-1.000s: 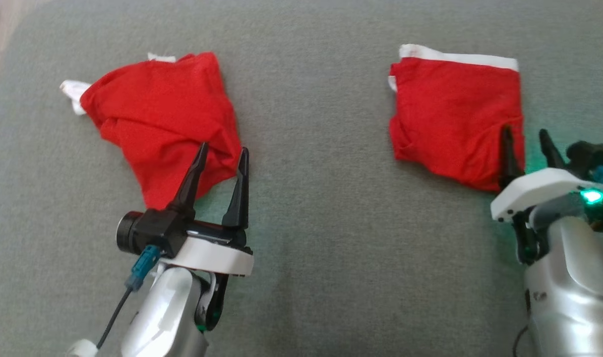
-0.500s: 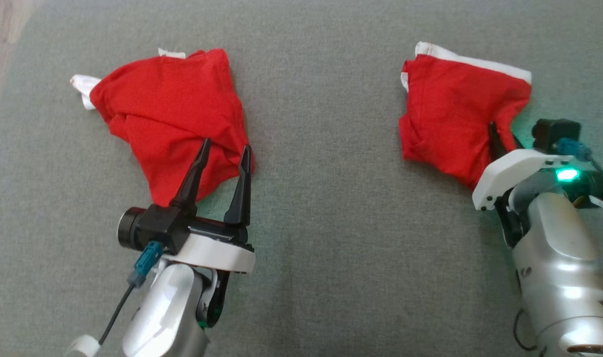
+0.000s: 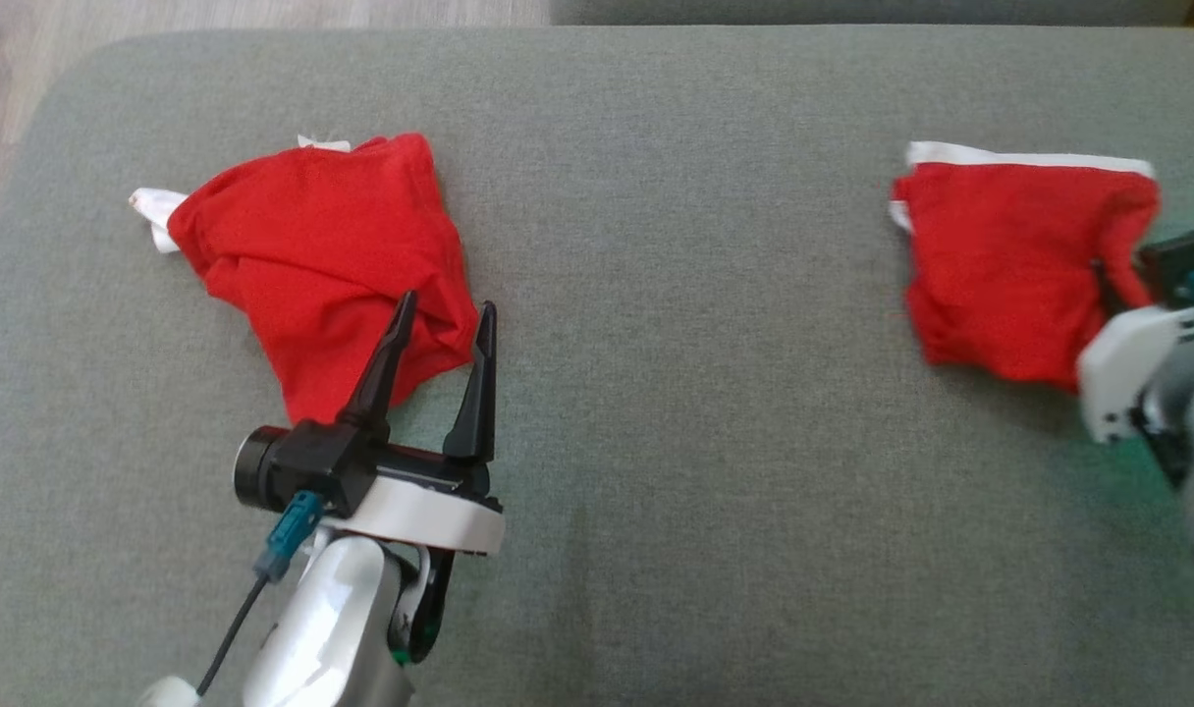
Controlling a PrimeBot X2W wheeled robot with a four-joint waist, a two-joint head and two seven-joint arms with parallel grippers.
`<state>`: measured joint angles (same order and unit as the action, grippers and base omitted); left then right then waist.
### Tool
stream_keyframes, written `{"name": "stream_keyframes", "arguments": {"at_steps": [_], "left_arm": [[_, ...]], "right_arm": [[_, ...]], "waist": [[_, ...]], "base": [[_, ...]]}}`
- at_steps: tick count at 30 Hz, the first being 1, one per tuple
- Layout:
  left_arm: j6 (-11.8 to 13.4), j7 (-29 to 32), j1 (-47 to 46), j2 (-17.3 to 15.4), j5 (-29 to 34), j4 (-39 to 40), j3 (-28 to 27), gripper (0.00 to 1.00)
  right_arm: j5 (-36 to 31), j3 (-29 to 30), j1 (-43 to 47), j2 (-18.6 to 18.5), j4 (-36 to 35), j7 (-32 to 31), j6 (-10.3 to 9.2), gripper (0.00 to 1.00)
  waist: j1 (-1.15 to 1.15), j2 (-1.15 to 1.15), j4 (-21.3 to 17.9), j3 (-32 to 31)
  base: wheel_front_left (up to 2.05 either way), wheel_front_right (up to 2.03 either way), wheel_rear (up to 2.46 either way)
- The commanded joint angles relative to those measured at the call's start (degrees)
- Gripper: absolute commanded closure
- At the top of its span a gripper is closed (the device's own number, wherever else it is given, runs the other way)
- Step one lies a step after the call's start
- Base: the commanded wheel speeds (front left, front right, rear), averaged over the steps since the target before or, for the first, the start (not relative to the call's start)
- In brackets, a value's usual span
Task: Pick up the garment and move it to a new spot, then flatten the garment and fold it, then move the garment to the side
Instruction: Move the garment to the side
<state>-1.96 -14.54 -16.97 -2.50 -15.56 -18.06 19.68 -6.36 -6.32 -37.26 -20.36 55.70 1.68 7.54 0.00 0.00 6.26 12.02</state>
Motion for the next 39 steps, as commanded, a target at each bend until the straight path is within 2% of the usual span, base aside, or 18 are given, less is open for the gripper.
{"name": "stream_keyframes", "arguments": {"at_steps": [1, 8, 16, 21, 26, 27, 28, 34, 39], "left_arm": [[0.0, -0.5, -0.8, -0.4, 0.1, 2.1, -1.9, 0.00], [-0.4, -0.5, -1.7, -0.4, 0.8, 2.5, -2.6, 0.00], [-0.9, -0.5, -2.7, -0.4, 1.0, 3.1, -3.2, 0.00], [-1.0, -0.5, -3.2, -0.4, 0.9, 3.3, -3.4, 0.00], [-1.0, -0.5, -3.6, -0.4, 1.0, 3.1, -3.4, 0.00], [-1.0, -0.5, -3.7, -0.4, 1.1, 3.0, -3.5, 0.00], [-1.0, -0.5, -3.8, -0.4, 1.1, 2.9, -3.5, 0.00], [-0.9, -0.5, -3.5, -0.4, 1.0, 2.6, -3.7, 0.00], [-0.7, -0.5, -2.8, -0.4, 0.8, 2.5, -4.1, 0.00]], "right_arm": [[0.6, -2.2, -1.7, -2.3, -1.4, 0.0, -0.05, 1.00], [3.3, -8.6, -1.5, -12.9, -1.1, -2.5, -0.05, 1.00], [5.6, -10.0, -3.0, -21.7, -0.8, -5.1, -0.05, 1.00], [5.9, -9.6, -4.1, -24.4, -0.5, -6.0, -0.05, 1.00], [5.0, -8.3, -5.0, -24.6, -1.1, -6.3, -0.05, 0.99], [4.4, -7.8, -5.1, -24.4, -1.5, -6.1, -0.05, 0.18], [4.1, -7.0, -5.2, -24.0, -1.9, -6.0, -0.05, 0.00], [1.8, -2.1, -5.2, -21.4, -4.5, -5.1, -0.05, 0.00], [-0.2, 3.2, -3.9, -16.3, -9.6, -3.2, -0.05, 0.00]], "waist": [[0.00, 0.00, 0.1, 0.2], [0.00, 0.00, 1.2, 2.5], [0.00, 0.00, 2.5, 5.5], [0.00, 0.00, 2.8, 6.5], [0.00, 0.00, 2.7, 6.9], [0.00, 0.00, 2.7, 6.8], [0.00, 0.00, 2.6, 6.6], [0.00, 0.00, 1.9, 4.8], [0.00, 0.00, 1.0, 1.8]], "base": [[0.00, 0.00, 0.00], [0.00, 0.00, 0.00], [0.00, 0.00, 0.00], [0.00, 0.00, 0.00], [0.00, 0.00, 0.00], [0.00, 0.00, 0.00], [0.00, 0.00, 0.00], [0.00, 0.00, 0.00], [0.00, 0.00, 0.00]]}}
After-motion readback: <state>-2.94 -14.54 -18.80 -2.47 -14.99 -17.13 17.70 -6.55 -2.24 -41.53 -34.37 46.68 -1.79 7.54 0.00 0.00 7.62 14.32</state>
